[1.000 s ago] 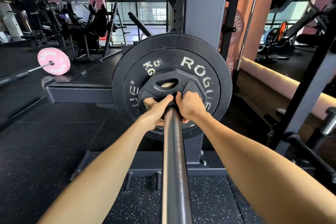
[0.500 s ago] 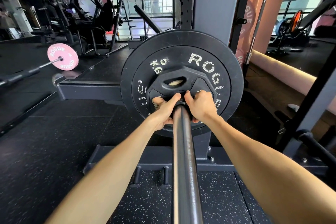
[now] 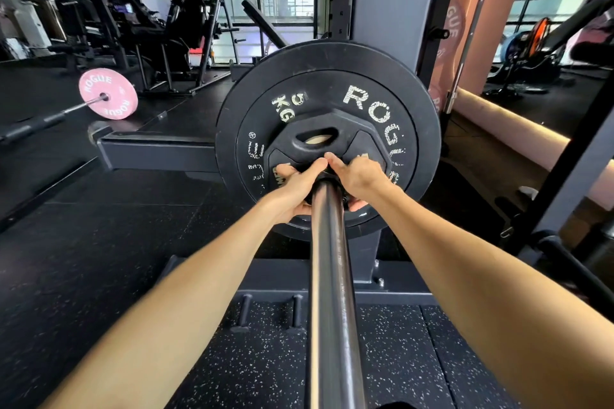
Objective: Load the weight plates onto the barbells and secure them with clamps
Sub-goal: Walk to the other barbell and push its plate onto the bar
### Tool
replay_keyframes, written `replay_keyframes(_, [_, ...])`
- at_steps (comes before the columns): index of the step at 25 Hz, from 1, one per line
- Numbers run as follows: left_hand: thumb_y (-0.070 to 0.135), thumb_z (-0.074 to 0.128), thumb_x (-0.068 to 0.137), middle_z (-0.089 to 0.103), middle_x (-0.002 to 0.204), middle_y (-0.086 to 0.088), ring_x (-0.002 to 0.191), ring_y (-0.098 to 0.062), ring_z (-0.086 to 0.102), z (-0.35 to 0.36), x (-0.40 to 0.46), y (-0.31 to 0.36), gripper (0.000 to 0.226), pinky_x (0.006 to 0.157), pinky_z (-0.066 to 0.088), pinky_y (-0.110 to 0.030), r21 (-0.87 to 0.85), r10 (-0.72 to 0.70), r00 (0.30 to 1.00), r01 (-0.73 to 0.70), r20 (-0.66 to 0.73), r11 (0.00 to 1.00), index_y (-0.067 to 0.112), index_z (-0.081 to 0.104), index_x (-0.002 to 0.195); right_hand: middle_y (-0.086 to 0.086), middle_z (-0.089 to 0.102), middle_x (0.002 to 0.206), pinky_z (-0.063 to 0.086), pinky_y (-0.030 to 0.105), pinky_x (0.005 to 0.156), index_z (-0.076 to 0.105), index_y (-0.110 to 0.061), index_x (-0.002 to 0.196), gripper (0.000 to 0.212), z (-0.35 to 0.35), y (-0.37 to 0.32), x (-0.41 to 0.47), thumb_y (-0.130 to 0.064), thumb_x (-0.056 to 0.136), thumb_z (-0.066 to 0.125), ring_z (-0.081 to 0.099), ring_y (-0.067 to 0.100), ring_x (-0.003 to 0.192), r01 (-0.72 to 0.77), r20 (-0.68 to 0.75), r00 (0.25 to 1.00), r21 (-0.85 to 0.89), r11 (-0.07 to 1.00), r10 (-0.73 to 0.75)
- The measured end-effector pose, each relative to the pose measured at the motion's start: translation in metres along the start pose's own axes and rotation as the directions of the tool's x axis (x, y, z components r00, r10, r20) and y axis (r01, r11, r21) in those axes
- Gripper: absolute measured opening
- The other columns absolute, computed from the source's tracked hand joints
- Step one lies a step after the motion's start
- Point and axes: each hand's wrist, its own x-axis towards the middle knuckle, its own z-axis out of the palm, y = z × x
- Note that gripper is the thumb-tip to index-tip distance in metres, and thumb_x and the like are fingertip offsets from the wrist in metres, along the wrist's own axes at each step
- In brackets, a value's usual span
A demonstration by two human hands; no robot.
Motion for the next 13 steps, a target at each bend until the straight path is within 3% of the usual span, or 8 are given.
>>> replay_keyframes(4, [0.043,0.055,0.099,0.054,0.080,0.001,0.068,-0.011,0.060,0.0016,-0.0024,0.0002,0.035,0.082,0.057,-0.039,0.012,0.037,0.999,-0.037,-0.005,0.999,0.022,0.033,0.082,0.020,0.065,0.097,0.057,0.033,0.071,0.063,0.003,0.103,0.052,0.0008,0.0014,-0.0021,-0.038,0.105,0.032,0.070,0.033,0.084,0.027,-0.072,0.997,0.116,0.993,-0.018])
replay_keyframes(6, [0.042,0.054,0.100,0.055,0.080,0.000,0.070,-0.012,0.061,0.0008,-0.0020,0.0025,0.033,0.091,0.056,-0.043,0.011,0.039,0.999,-0.039,0.013,0.999,0.022,0.034,0.082,0.016,0.063,0.086,0.056,0.033,0.071,0.063,0.001,0.099,0.047,0.0013,0.0014,-0.0030,-0.032,0.105,0.030,0.069,0.034,0.087,0.046,-0.086,0.996,0.099,0.994,-0.037])
replay_keyframes(10, [0.040,0.053,0.101,0.059,0.077,-0.001,0.073,-0.015,0.063,-0.0002,-0.0036,0.0035,0.031,0.095,0.055,-0.046,0.082,0.051,0.998,-0.053,0.029,0.995,0.021,0.035,0.082,0.014,0.058,0.057,0.049,0.029,0.046,0.055,-0.001,0.063,0.056,0.0072,0.0068,-0.0078,-0.033,0.103,0.034,0.068,0.032,0.059,0.079,-0.166,0.985,0.200,0.977,-0.045])
replay_keyframes(13, [0.041,0.051,0.101,0.065,0.078,-0.002,0.076,-0.017,0.065,-0.0035,-0.0013,0.0046,0.025,0.092,0.056,-0.045,0.090,0.024,0.997,-0.031,0.078,0.995,0.022,0.042,0.086,0.010,0.051,0.048,0.040,0.023,0.034,0.046,-0.004,0.047,0.061,0.0081,0.0062,-0.0093,-0.032,0.101,0.042,0.054,0.018,0.036,0.058,-0.239,0.971,0.334,0.941,0.025])
